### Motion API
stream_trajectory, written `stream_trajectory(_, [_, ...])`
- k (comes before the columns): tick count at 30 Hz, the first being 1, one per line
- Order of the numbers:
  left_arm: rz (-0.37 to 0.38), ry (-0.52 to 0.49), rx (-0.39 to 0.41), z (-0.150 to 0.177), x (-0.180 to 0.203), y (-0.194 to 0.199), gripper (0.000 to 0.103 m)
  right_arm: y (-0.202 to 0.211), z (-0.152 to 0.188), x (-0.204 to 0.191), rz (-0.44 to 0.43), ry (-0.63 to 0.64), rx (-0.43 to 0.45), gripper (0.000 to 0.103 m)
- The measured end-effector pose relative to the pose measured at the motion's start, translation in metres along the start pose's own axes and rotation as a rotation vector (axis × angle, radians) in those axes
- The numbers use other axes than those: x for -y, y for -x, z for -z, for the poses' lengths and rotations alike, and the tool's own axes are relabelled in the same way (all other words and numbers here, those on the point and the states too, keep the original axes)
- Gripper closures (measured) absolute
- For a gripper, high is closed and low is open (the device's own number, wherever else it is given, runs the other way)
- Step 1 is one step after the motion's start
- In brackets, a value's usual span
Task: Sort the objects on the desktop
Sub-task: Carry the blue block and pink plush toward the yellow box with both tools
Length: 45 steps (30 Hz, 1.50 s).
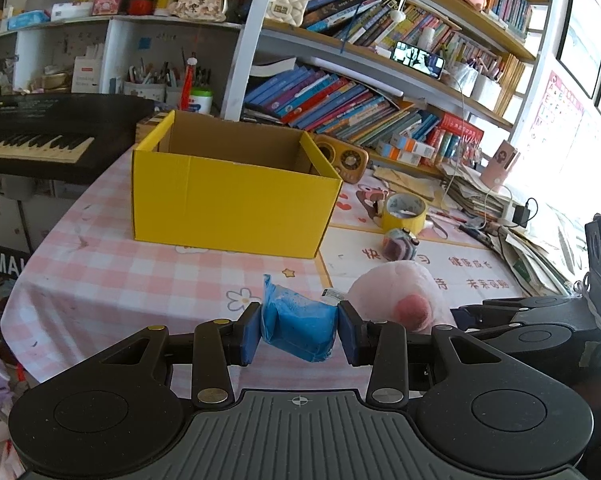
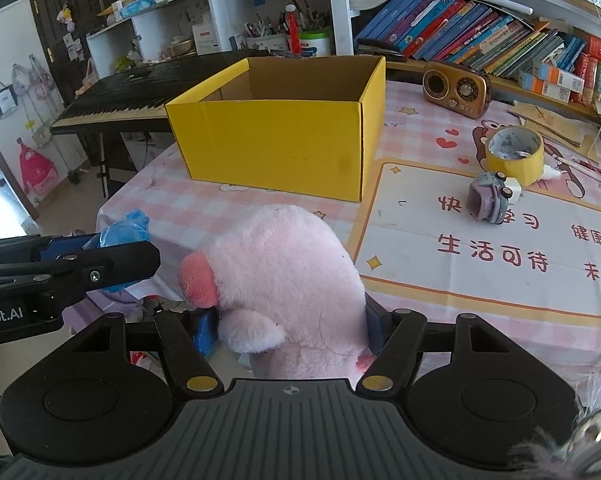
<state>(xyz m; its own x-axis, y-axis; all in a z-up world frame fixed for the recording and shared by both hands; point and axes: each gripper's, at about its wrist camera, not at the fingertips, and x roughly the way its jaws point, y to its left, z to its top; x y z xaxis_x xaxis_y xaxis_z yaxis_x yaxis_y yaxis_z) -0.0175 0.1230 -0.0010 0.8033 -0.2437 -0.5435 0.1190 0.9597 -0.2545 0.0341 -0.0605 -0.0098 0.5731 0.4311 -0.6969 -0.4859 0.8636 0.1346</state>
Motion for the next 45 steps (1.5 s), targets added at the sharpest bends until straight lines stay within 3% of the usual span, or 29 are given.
stream_trajectory(27, [0.003,0.025,-0.025,-0.008,0.002,-0.023,0.063,-0.012,-0.015,0.008,-0.017,0.041,-0.024,0.038])
stream_trajectory(39, [-0.035,0.07,-0.025,-0.02,-0.006,-0.044,0.063,-0.037,-0.04,0.019,-0.047,0.093,-0.045,0.038])
stream_trajectory(45, [-0.058,0.08,0.019,-0.04,-0.009,-0.049,0.063,-0.042,-0.067,0.026,-0.07,0.114,0.015,0.038])
